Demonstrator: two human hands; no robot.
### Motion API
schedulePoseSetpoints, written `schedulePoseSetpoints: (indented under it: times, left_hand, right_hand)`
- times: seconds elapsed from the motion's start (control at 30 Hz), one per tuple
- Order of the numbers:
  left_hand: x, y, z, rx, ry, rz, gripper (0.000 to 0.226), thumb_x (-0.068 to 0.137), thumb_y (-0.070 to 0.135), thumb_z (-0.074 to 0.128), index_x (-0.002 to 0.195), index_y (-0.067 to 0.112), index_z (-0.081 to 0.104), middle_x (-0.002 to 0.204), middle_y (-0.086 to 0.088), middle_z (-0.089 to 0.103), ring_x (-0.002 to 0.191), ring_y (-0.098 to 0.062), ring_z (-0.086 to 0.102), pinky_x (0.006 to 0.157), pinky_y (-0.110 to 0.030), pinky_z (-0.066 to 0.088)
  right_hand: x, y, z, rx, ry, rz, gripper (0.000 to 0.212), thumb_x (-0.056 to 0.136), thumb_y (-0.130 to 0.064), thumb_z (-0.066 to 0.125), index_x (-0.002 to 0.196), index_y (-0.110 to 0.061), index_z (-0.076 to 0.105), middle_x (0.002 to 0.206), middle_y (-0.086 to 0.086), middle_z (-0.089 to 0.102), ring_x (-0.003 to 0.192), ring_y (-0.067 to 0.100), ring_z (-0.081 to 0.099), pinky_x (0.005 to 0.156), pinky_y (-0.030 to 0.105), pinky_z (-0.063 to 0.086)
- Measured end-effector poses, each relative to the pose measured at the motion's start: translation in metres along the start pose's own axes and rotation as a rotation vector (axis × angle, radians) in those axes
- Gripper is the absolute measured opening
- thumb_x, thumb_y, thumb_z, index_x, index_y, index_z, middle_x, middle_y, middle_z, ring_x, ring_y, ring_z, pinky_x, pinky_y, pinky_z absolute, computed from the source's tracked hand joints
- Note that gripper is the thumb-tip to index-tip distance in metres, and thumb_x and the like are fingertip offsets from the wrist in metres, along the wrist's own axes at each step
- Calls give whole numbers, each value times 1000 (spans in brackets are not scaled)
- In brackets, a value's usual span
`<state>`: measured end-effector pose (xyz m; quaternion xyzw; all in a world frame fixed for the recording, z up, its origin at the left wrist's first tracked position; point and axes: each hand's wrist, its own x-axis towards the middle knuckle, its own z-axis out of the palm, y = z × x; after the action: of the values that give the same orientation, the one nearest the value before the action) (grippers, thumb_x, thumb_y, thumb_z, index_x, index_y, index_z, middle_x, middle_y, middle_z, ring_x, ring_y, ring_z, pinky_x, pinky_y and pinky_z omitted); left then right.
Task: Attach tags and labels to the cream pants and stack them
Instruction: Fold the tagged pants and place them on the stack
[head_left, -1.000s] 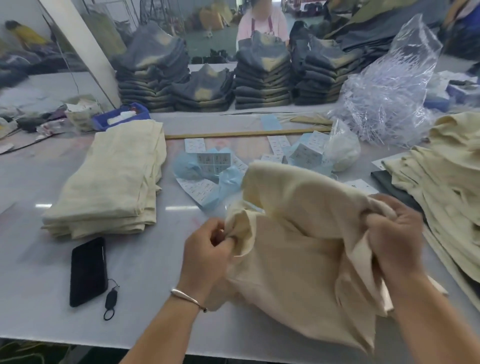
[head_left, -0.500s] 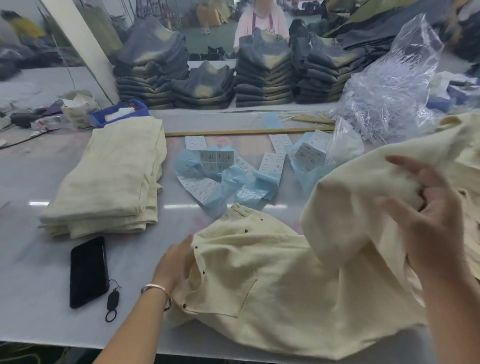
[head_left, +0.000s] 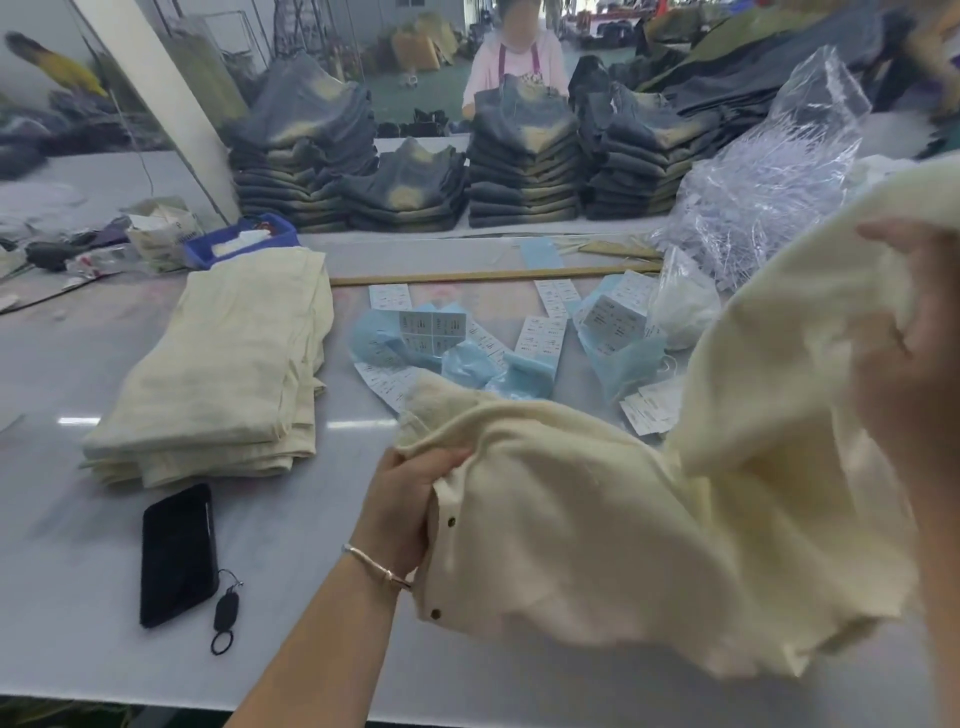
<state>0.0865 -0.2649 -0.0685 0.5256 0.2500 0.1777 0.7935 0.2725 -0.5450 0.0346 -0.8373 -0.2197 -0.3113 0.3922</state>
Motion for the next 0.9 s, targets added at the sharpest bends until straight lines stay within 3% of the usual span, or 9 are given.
schedulePoseSetpoints:
  times: [0.13, 0.23, 0.33, 0.4, 0.47, 0.6, 0.77, 0.83, 0.9]
  left_hand:
    - [-7, 4, -39, 396, 333, 76, 19, 69, 14, 71, 85, 21, 76, 84, 2, 76, 82, -13, 71, 66, -24, 56]
    - [-4, -6, -67, 473, 262, -190, 73, 50, 42, 72, 116, 13, 66, 113, -11, 69, 108, -29, 64, 99, -45, 49]
    - [-3, -20, -94, 187, 275, -249, 62, 75, 43, 73, 130, 17, 61, 123, -6, 65, 111, -22, 61, 104, -36, 43]
    - [-6, -29, -111, 198, 415, -174, 19, 91, 27, 62, 102, 18, 75, 111, -5, 70, 99, -19, 66, 91, -31, 50]
    - [-11, -34, -133, 358, 569, -170, 10, 88, 18, 64, 83, 16, 72, 109, -11, 69, 98, -25, 63, 91, -37, 49]
    - [-29, -20, -154, 416, 477, -402, 29, 67, 30, 83, 84, 8, 75, 93, -17, 73, 92, -32, 68, 89, -43, 53]
    - [-38, -2, -111, 543, 144, 52, 41, 74, 37, 66, 111, 53, 60, 100, 21, 71, 93, -1, 67, 82, -20, 53]
    - [-39, -11, -83, 695, -116, 125, 47, 82, 24, 57, 118, 55, 55, 106, 26, 68, 99, 5, 63, 82, -12, 49]
    - [-38, -26, -69, 813, -263, 142, 44, 87, 18, 55, 127, 37, 55, 117, 14, 66, 108, -1, 60, 92, -20, 48]
  right_hand:
    - [3, -36, 11, -155, -67, -296, 60, 74, -10, 36, 126, -35, 52, 111, 1, 61, 73, 37, 60, 59, 45, 52]
    - [-42, -69, 56, -154, -252, -635, 54, 69, -1, 44, 112, -26, 66, 120, 3, 66, 73, 33, 67, 49, 36, 53]
    - [-122, -84, 118, -129, -948, -864, 54, 79, -2, 50, 122, -32, 62, 141, -4, 52, 121, 27, 51, 92, 39, 47]
    - [-172, -77, 149, -177, -1422, -799, 46, 86, -13, 53, 126, -35, 58, 143, -5, 46, 139, 18, 29, 111, 36, 25]
    - [-194, -75, 168, -141, -1528, -699, 33, 81, -19, 53, 111, -28, 65, 127, -2, 55, 128, 20, 44, 105, 34, 32]
    - [-188, -84, 186, -76, -1384, -378, 29, 77, -45, 51, 85, -23, 69, 90, -4, 69, 86, 18, 61, 79, 26, 37]
    - [-178, -136, 189, 484, -1109, 297, 55, 61, -76, 57, 70, -21, 59, 63, -7, 64, 58, 6, 61, 59, 30, 49]
    - [-170, -150, 199, 649, -1157, 651, 62, 56, -71, 68, 84, -16, 64, 71, -1, 69, 65, 14, 67, 60, 33, 54]
    - [-165, -151, 208, 569, -1104, 687, 40, 68, -46, 77, 81, -9, 68, 73, 9, 67, 69, 22, 64, 64, 39, 53]
